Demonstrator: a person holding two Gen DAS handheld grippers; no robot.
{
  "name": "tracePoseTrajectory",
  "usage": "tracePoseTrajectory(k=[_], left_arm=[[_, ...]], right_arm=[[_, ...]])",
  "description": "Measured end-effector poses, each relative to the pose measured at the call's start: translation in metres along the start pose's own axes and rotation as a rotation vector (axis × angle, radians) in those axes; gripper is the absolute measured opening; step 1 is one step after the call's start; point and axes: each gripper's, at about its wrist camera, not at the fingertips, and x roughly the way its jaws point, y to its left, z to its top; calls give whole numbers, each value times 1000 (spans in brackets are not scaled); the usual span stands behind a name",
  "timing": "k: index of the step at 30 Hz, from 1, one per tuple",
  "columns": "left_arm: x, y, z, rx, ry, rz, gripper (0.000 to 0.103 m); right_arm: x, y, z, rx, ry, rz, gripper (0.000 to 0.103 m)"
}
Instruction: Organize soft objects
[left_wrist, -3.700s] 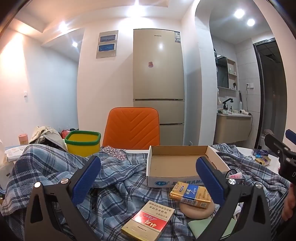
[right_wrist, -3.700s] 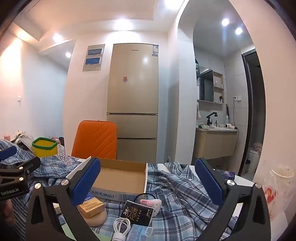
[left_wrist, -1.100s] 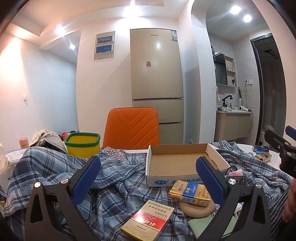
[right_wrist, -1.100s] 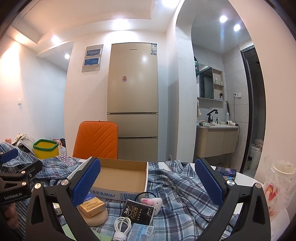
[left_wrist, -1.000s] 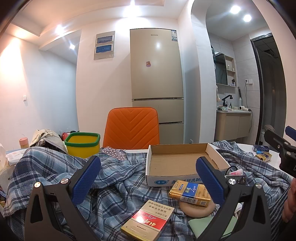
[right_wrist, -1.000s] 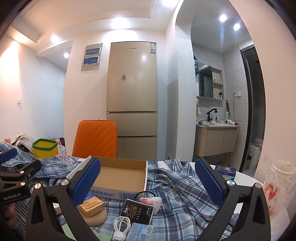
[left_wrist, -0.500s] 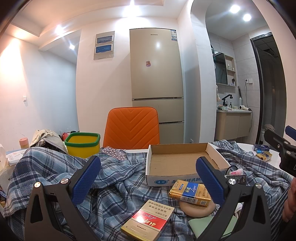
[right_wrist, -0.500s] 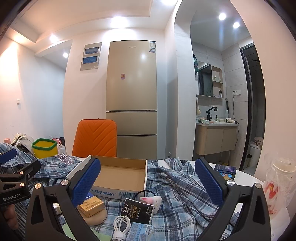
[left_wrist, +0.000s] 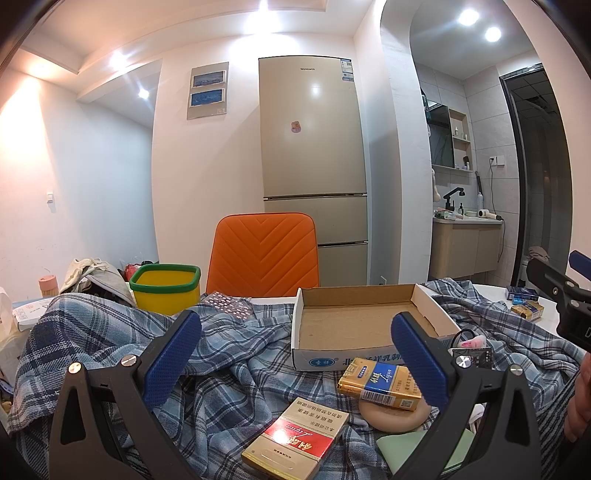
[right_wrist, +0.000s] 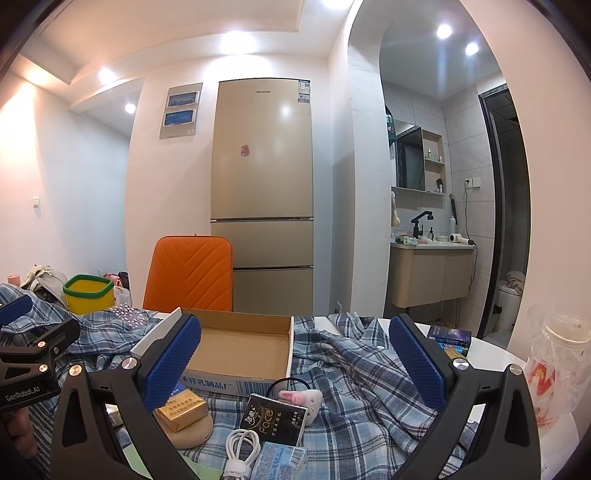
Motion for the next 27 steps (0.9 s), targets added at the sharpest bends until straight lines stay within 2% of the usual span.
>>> tracePoseTrajectory(k=[14, 27], left_arm=[[-5, 4, 0, -1, -9, 2, 102], [-19, 3, 16, 6, 19, -50, 102]], right_arm=[[1, -1, -1, 2, -1, -3, 103], [-6, -11, 11, 47, 8, -9, 103]])
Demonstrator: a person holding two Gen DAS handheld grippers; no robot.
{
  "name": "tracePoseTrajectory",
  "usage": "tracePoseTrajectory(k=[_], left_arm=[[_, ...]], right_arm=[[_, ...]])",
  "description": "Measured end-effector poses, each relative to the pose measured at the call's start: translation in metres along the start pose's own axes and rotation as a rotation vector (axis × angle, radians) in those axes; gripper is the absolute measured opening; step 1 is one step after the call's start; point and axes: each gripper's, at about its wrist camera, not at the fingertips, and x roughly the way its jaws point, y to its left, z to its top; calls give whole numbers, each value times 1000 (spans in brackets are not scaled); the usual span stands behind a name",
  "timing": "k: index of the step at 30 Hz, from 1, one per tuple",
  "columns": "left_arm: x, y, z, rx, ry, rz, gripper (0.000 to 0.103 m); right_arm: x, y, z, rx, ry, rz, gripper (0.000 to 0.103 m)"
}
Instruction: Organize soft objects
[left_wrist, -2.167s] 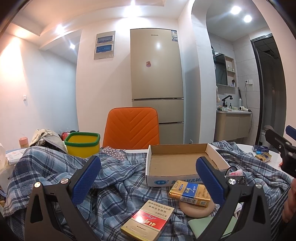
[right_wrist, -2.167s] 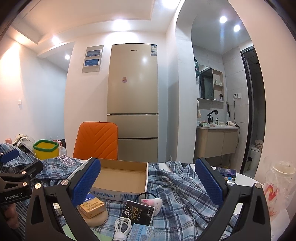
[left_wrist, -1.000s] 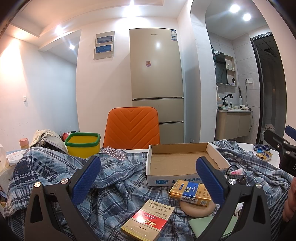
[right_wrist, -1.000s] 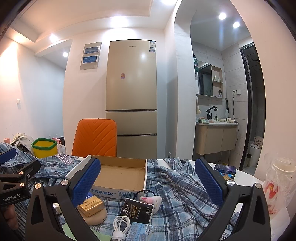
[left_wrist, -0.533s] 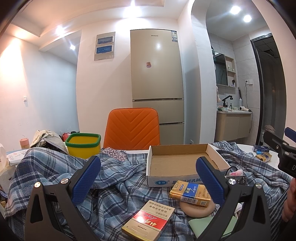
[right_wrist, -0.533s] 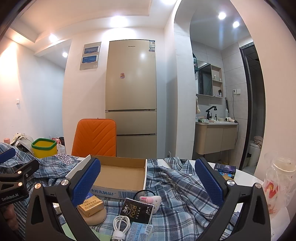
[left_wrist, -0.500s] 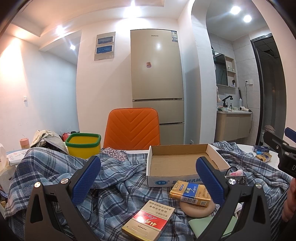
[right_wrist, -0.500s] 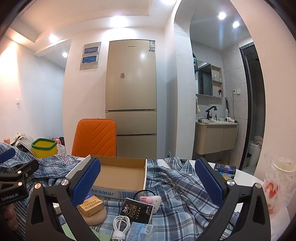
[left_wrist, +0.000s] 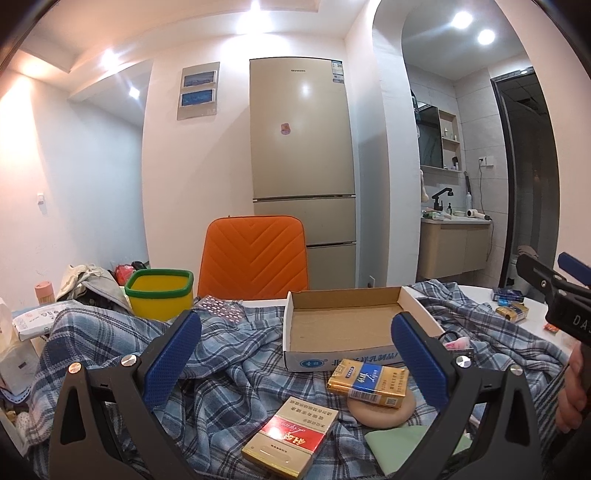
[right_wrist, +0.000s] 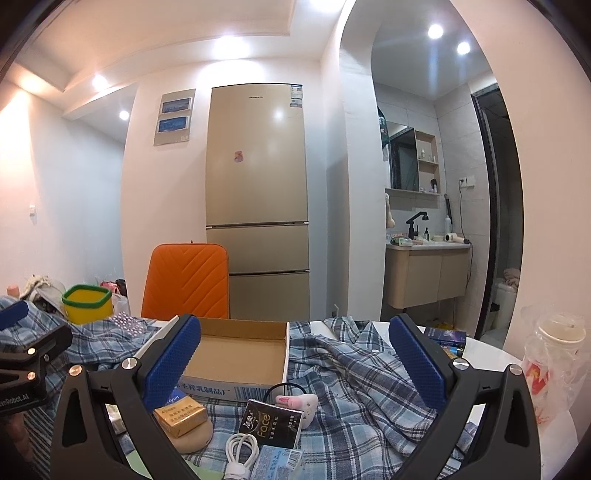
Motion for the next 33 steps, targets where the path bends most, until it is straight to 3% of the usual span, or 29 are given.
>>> tracePoseTrajectory(k=[3, 8, 15, 20, 29, 33], left_arm=[[-9, 4, 6, -28, 8, -10, 102], [-19, 1, 12, 22, 46, 7, 102], [-15, 9, 3, -28, 230, -23, 102], [-19, 4, -11, -34, 314, -52, 102], [-20, -3, -27, -9, 367, -60, 102], [-16, 1, -36, -57, 423, -85, 102]], right_arm=[[-3, -5, 9, 27, 25, 6, 103], [-10, -7, 21, 47, 63, 16, 103], [-22, 4, 29, 12, 149, 69, 103], [-26, 17, 17, -26, 241, 113, 103], [-22, 28, -6, -18, 378, 157, 103], [-19, 23, -20, -19, 476, 164, 103]])
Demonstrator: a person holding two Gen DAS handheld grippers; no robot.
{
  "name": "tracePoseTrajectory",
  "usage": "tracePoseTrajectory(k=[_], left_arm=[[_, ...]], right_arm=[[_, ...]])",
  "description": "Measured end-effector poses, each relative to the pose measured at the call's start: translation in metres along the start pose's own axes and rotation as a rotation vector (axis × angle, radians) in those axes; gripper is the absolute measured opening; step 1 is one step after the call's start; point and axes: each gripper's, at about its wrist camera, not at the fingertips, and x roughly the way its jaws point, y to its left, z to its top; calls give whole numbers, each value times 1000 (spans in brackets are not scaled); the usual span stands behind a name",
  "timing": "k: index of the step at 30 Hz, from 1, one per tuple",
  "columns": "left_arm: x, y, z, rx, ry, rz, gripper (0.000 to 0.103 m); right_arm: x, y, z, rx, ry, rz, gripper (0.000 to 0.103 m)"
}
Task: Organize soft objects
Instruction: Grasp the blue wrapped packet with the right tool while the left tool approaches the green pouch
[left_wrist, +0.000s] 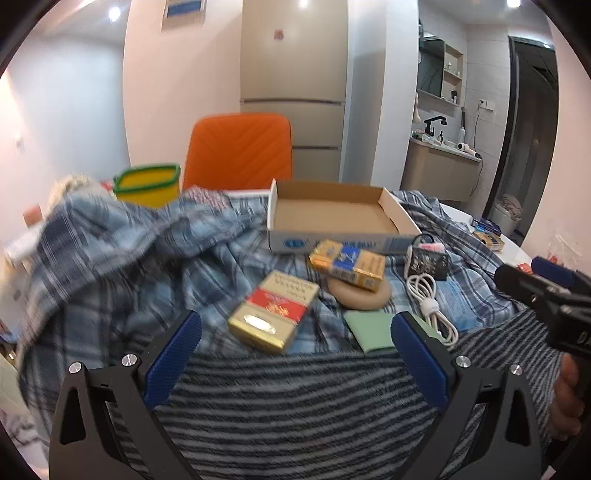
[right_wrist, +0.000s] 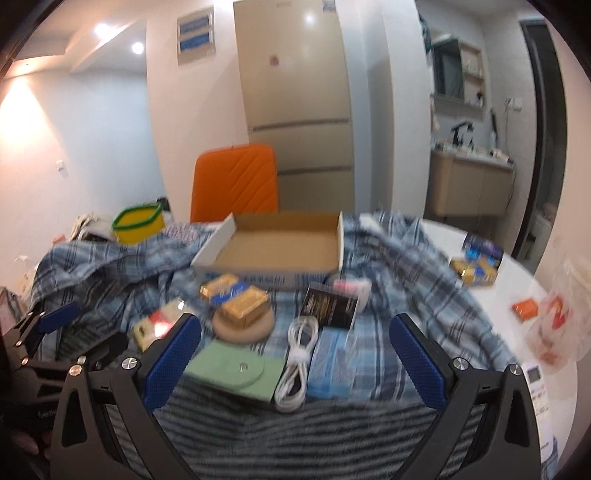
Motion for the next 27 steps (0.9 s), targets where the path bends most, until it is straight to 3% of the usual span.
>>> tracePoseTrajectory(k=[3, 5, 11, 13, 18, 23, 27], left_arm=[[6, -3, -3, -4, 39, -33, 98], [11, -8, -3, 7, 57, -41, 96], [15, -18, 5, 40, 51, -48, 91], [18, -20, 10, 48, 49, -42, 90], [29, -27, 20, 62, 47, -52, 88], [42, -35, 21, 68, 92, -87, 87], [53, -36, 16, 56, 183, -170, 87]], right_arm=[[7, -7, -4, -10, 47, -44, 102], [15, -13, -3, 0, 79, -50, 93], [47, -10, 3, -21, 164, 44, 75], [58, -7, 4, -39, 192, 5, 68], [79, -20, 1, -6, 256, -122, 60], [94, -31, -7, 46, 326, -91, 59], [105, -30, -13, 43, 358, -85, 54]])
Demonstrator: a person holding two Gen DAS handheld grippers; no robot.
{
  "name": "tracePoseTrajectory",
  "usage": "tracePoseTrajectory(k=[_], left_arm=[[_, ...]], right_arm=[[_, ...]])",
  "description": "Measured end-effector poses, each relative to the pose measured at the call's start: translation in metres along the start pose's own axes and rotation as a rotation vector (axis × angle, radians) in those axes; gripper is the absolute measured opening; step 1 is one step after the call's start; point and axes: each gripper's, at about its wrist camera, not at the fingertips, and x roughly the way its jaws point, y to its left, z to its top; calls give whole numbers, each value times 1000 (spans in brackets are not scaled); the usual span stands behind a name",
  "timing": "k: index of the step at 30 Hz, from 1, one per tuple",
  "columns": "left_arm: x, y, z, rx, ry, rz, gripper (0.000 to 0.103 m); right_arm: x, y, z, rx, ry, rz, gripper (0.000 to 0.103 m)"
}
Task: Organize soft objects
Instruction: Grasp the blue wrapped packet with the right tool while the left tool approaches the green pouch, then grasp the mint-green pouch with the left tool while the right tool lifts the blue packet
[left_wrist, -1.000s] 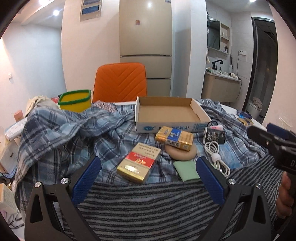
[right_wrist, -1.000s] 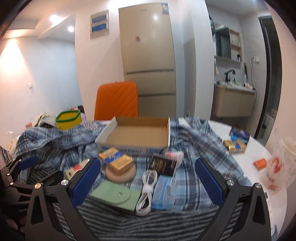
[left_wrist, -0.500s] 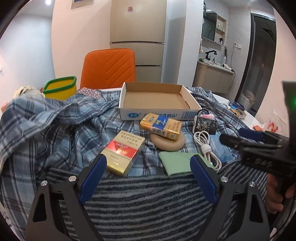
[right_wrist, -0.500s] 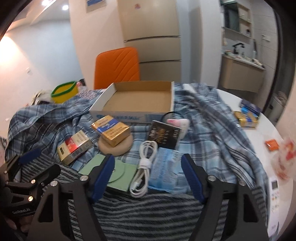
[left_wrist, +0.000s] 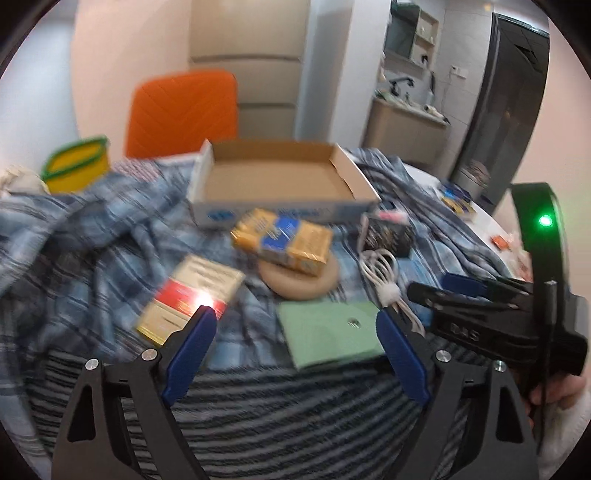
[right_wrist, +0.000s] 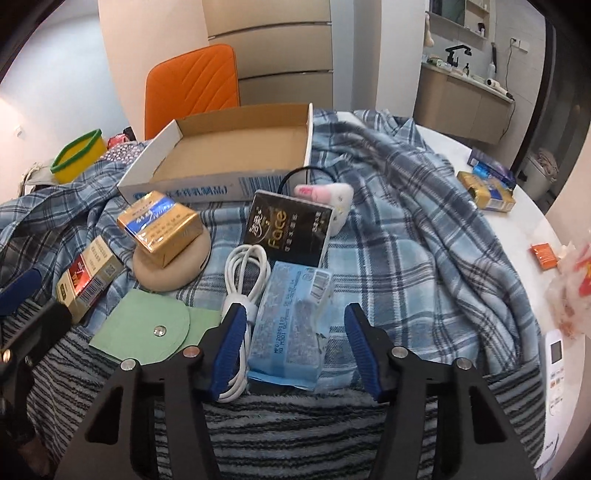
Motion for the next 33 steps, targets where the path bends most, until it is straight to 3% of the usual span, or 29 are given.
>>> tracePoseTrajectory(k=[10, 13, 15, 20, 28, 33], left_arm=[[21, 6, -5, -69, 144, -158, 81], [33, 11, -8, -118, 204, -208, 71], [35, 20, -8, -166, 216, -207, 56], [35, 46, -10, -304, 239, -279, 38], [40, 57, -4, -402, 302, -406, 37], [51, 62, -3, -446, 357, -391, 26]], right_arm=[[12, -2, -3, 12, 44, 16, 50], [12, -4, -3, 20, 46, 36, 45], [13, -4, -4, 22, 48, 45, 41], [12, -2, -4, 12, 46, 50, 40], [13, -2, -4, 10, 50, 47, 40], [15, 0, -4, 3, 55, 36, 40]])
